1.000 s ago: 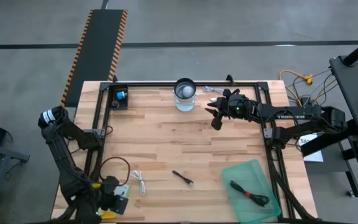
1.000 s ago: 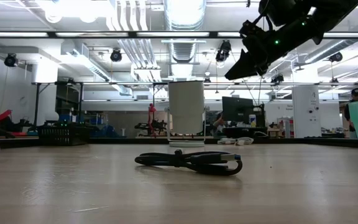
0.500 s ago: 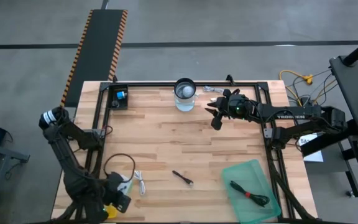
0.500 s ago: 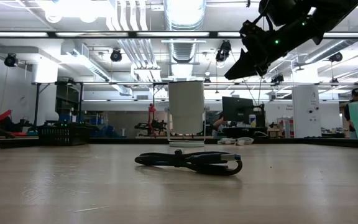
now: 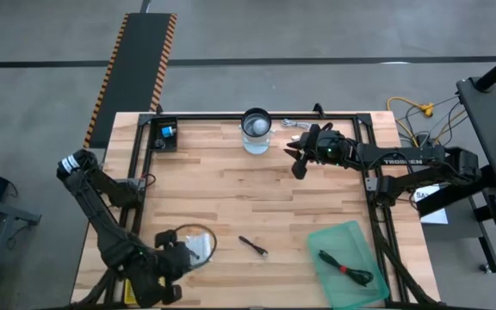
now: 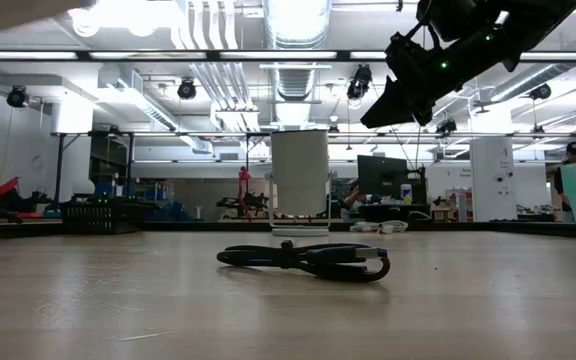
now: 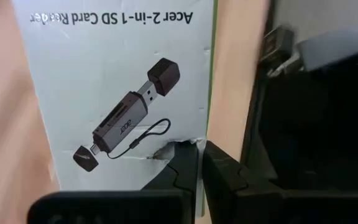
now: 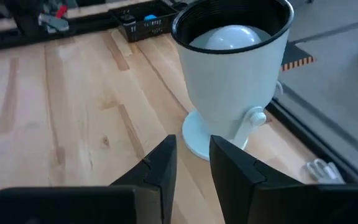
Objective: Pick and place items into bin
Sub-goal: Put the white card reader box into the yellow bin
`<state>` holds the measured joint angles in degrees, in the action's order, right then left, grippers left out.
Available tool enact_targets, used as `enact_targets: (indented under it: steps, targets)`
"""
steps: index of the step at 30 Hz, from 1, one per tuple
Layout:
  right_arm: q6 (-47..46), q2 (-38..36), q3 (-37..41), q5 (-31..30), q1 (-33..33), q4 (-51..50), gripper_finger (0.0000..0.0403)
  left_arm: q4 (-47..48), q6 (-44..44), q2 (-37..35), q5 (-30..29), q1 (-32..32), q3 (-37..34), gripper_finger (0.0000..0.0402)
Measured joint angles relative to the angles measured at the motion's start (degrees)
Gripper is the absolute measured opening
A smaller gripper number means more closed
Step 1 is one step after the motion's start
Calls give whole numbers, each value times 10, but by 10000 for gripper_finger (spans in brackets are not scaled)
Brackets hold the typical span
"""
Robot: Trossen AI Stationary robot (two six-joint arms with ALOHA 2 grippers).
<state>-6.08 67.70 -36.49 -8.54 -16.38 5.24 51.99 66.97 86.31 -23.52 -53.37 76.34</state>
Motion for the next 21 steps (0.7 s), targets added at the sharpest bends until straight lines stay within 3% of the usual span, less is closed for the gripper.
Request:
enact_targets:
  steps: [5,7,11,13,15,21]
  targets:
    - [-11,0,6,31,8,77,84,-55,-168,-3,-72,0,-1,0]
    - [44,0,11,103,18,138,84,-62,-201,-3,-87,3,-1,0]
    - [179,0,15,306,50,231,84,-56,-209,-4,-99,14,-4,0]
    - [276,-1,14,359,75,242,84,-42,-198,-7,-100,20,-5,0]
    - [377,0,13,355,108,240,84,-24,-163,-11,-98,31,-4,0]
    - [565,19,9,237,210,256,101,-4,-97,-27,-66,80,-7,0]
